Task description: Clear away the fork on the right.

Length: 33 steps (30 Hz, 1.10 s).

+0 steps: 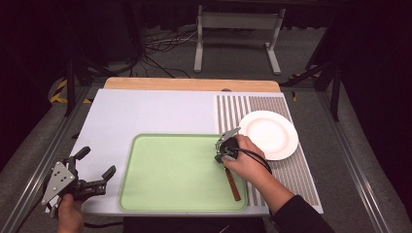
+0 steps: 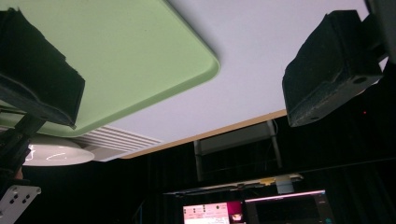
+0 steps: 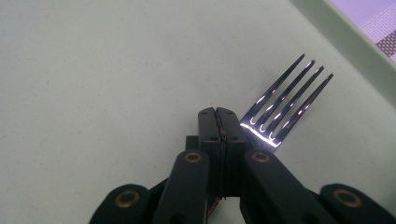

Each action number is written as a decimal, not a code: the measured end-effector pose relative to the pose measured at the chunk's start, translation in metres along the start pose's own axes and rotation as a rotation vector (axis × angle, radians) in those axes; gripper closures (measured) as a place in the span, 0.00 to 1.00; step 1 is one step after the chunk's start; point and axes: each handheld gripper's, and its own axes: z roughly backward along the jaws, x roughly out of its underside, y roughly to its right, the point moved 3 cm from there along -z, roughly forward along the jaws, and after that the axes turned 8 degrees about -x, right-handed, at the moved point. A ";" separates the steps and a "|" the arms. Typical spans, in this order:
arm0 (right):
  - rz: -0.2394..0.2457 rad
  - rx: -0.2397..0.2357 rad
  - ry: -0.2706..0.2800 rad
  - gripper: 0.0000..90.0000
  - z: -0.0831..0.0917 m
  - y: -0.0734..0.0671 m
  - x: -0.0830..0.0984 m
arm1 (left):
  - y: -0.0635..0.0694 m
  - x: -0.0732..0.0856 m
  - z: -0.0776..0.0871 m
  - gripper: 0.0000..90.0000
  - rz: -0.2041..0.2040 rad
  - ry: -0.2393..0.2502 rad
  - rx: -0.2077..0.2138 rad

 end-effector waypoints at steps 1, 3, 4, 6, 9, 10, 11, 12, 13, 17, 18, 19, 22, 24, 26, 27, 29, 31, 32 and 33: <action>-0.002 0.003 0.001 1.00 0.000 0.001 0.001 | 0.000 0.000 0.000 0.00 -0.001 0.000 0.000; -0.013 0.011 0.002 1.00 0.002 0.003 0.002 | 0.000 0.000 0.000 0.00 0.002 -0.001 -0.001; -0.013 0.015 0.002 1.00 0.002 0.004 0.002 | 0.000 0.000 0.000 0.00 0.002 -0.001 -0.001; -0.024 0.026 0.002 1.00 0.003 0.006 0.003 | 0.000 0.000 0.000 0.00 0.000 0.000 0.000; -0.030 0.032 0.000 1.00 0.005 0.009 0.005 | 0.000 0.000 0.000 0.00 0.002 0.000 0.000; -0.035 0.035 0.001 1.00 0.006 0.011 0.006 | 0.001 0.000 0.000 0.00 0.001 -0.003 0.001; -0.035 0.038 0.002 1.00 0.007 0.012 0.006 | 0.001 0.000 0.000 0.00 0.000 -0.004 0.002; -0.035 0.038 0.002 1.00 0.007 0.012 0.006 | 0.001 0.000 0.000 0.00 0.000 -0.004 0.002; -0.045 0.046 0.001 1.00 0.008 0.014 0.008 | 0.001 0.000 0.000 0.00 0.001 -0.002 0.000; -0.054 0.050 0.001 1.00 0.010 0.016 0.009 | 0.000 0.000 0.000 0.00 0.002 -0.002 0.001; -0.057 0.052 0.001 1.00 0.010 0.017 0.010 | 0.000 0.000 0.000 0.00 0.001 -0.002 0.000; -0.062 0.057 0.000 1.00 0.011 0.018 0.011 | 0.000 0.000 0.000 0.00 0.002 -0.001 0.000; -0.066 0.059 0.001 1.00 0.012 0.021 0.013 | 0.000 0.000 0.000 0.00 0.000 -0.005 0.001; -0.071 0.065 -0.003 1.00 0.013 0.021 0.013 | 0.000 0.000 0.000 0.00 0.000 -0.004 0.000; -0.074 0.066 -0.005 1.00 0.014 0.022 0.014 | 0.000 0.000 0.000 0.00 0.001 -0.002 -0.001; -0.076 0.066 -0.004 1.00 0.015 0.023 0.015 | 0.000 0.000 0.000 0.00 -0.001 -0.004 0.000; -0.078 0.070 -0.002 1.00 0.016 0.024 0.015 | 0.000 0.000 0.000 0.00 0.000 -0.002 0.000; -0.073 0.072 0.003 1.00 0.017 0.024 0.015 | 0.001 0.000 0.000 0.00 0.000 -0.002 0.000; -0.076 0.068 0.007 0.99 0.018 0.024 0.015 | 0.000 0.000 0.000 0.00 -0.001 -0.002 0.000; -0.077 0.064 0.016 0.97 0.018 0.024 0.015 | 0.000 0.000 -0.001 0.00 -0.001 -0.002 -0.001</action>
